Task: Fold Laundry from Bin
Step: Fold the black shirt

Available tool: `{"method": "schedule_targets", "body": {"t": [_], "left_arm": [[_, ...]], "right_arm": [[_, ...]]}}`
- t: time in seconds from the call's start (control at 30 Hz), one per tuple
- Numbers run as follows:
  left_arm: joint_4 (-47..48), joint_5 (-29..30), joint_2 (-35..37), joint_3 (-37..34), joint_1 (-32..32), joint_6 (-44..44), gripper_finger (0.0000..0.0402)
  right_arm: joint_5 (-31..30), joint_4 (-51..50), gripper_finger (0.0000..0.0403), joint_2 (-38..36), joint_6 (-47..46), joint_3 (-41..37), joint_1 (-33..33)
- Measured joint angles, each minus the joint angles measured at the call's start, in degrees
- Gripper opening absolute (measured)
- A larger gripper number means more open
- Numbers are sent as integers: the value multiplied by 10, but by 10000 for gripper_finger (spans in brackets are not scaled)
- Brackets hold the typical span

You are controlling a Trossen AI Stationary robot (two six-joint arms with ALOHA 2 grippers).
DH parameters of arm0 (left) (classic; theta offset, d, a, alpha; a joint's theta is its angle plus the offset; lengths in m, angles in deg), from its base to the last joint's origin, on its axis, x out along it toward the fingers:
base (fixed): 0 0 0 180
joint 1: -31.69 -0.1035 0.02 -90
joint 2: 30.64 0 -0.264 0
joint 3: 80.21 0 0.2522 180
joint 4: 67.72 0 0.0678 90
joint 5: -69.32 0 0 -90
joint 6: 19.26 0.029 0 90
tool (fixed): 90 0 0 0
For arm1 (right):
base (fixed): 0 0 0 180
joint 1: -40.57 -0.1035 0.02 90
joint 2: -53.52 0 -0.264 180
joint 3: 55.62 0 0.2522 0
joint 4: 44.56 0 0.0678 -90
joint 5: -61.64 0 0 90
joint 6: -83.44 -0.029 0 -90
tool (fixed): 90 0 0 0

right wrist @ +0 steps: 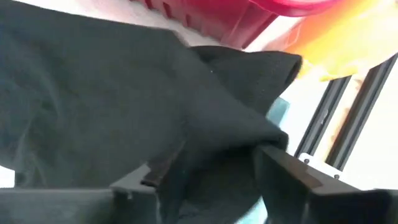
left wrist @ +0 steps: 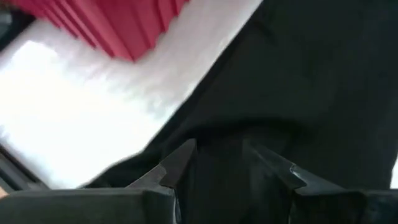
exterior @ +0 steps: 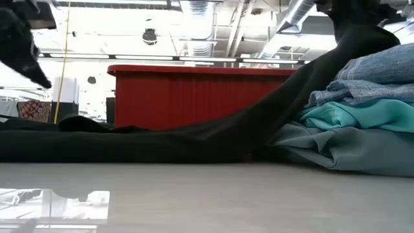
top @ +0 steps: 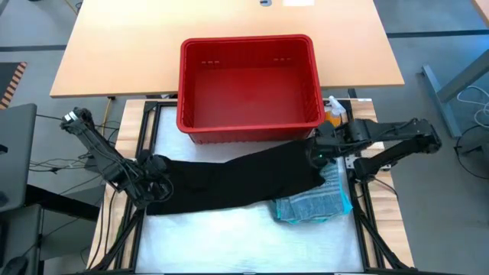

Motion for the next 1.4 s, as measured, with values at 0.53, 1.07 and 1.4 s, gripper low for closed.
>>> {"method": "schedule_targets", "body": {"t": [0.53, 1.07, 1.4], "left_arm": [[-217, 7, -44, 22, -21, 258, 119], [-325, -60, -241, 22, -16, 297, 119], [-368, -125, -309, 22, -16, 268, 119]], "right_arm": [[170, 40, 211, -4, -5, 121, -18], [-3, 115, 192, 1, -323, -16, -305], [-77, 163, 191, 1, -305, -55, -305]]}}
